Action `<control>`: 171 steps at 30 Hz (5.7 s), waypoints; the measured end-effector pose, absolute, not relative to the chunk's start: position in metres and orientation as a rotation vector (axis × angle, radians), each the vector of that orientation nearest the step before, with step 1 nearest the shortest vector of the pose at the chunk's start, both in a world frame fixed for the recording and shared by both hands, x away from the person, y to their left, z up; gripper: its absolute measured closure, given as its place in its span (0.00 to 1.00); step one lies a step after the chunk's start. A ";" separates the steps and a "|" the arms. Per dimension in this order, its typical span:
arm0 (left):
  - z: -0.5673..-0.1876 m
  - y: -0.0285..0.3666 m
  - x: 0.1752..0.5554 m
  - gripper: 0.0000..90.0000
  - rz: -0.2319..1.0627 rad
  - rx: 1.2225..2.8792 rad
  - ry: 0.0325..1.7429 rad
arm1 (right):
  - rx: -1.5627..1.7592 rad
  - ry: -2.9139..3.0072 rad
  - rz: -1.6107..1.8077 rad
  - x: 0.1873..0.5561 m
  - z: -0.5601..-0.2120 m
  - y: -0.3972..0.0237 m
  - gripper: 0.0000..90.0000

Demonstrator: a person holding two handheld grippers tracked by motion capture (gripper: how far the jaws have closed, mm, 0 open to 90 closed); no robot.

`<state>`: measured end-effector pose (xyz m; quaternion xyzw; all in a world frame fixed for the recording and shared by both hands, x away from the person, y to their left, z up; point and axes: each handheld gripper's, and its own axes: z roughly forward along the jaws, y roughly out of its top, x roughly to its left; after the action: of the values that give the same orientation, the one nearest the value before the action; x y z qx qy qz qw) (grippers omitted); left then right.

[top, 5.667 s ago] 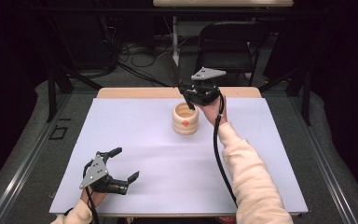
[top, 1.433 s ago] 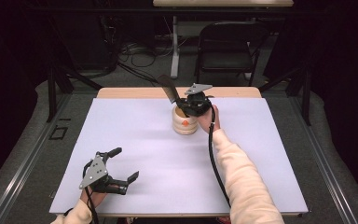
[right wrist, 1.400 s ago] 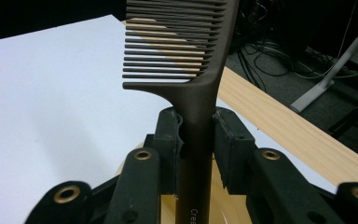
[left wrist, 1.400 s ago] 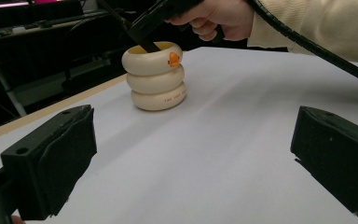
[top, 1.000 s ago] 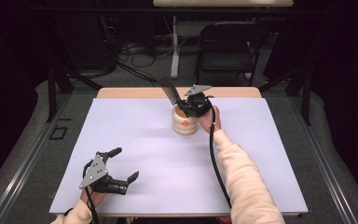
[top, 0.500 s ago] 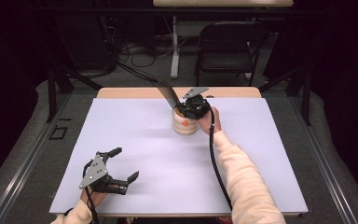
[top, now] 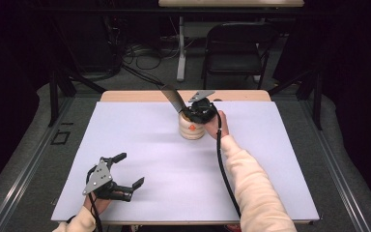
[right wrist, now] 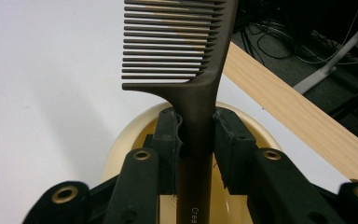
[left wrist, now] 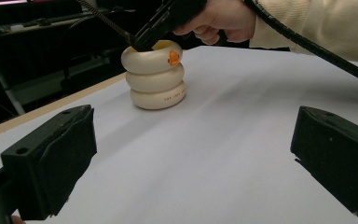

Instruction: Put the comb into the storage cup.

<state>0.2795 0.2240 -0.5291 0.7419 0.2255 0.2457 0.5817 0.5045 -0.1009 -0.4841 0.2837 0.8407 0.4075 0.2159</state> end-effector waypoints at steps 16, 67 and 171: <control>-0.529 0.223 0.281 0.00 0.570 1.739 0.527 | 0.819 2.271 1.153 0.498 -0.469 -0.111 0.48; -0.530 0.221 0.279 0.00 0.577 1.752 0.538 | 0.849 2.466 1.289 0.438 -0.445 -0.161 0.00; -0.530 0.223 0.278 0.00 0.565 1.771 0.534 | 0.794 2.220 1.358 0.257 -0.510 -0.249 0.00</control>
<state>0.2778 0.2234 -0.5304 0.7539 0.2271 0.2406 0.5676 0.2566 -0.2492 -0.5104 0.2856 0.7979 0.4880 0.2089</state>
